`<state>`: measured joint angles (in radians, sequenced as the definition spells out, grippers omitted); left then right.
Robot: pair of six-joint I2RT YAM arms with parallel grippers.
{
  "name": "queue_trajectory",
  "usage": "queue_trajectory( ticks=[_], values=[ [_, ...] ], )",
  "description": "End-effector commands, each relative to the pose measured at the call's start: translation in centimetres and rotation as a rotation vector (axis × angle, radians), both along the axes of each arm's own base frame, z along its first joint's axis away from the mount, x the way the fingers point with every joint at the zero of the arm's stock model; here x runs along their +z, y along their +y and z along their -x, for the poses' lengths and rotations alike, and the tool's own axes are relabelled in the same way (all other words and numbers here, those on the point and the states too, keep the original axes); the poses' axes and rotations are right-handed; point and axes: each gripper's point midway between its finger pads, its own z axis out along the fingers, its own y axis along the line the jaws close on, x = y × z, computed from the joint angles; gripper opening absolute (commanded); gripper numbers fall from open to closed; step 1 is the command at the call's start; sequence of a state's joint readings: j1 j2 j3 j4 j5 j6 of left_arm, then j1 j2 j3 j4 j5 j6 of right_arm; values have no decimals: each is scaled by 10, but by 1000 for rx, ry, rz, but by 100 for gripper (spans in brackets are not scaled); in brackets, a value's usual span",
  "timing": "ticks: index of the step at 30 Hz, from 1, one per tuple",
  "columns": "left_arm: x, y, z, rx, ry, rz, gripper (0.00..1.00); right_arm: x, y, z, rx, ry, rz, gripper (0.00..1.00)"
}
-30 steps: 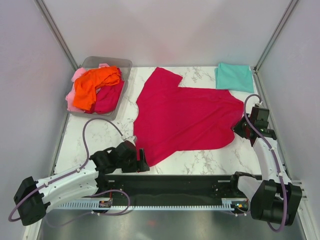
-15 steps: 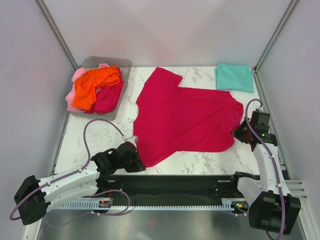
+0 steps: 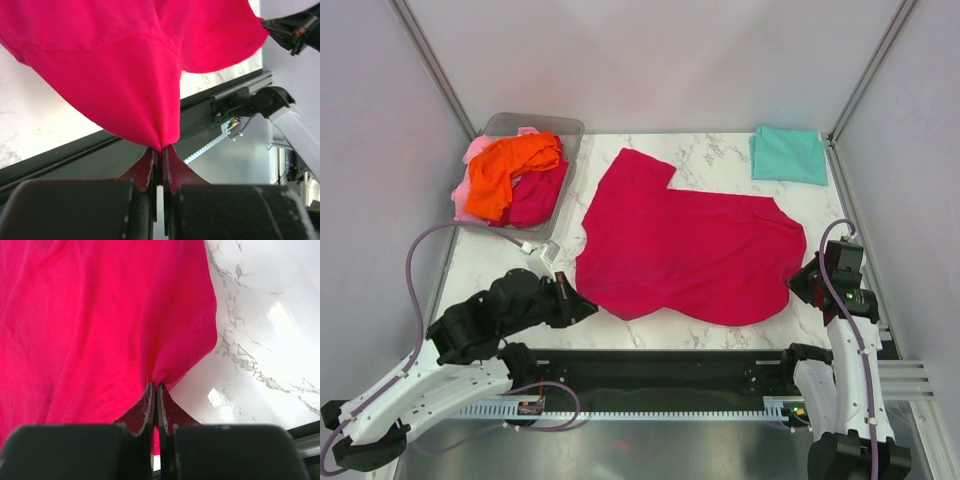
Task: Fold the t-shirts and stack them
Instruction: Fold the tshirt
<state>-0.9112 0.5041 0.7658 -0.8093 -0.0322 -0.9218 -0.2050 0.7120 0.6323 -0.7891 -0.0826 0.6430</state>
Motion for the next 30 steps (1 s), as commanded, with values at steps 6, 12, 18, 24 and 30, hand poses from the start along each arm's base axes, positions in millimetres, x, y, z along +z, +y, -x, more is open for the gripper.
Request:
queue_trajectory(
  ticks=[6,12,18,24,30],
  values=[
    [-3,19,-13,28,-24,-203,2,-10,4,4,-13,26,-35,4],
    [-13,-6,-53,-90,-16,-345,2,-9,-9,-31,-3,62,2,4],
    [-38,0,-136,-137,95,-307,2,-25,-21,-77,2,116,9,4],
    [-60,-8,-216,-175,156,-376,2,-54,-32,-108,7,201,17,5],
    [-103,-2,-254,-188,279,-425,4,-77,-35,-125,20,249,-13,15]
  ],
)
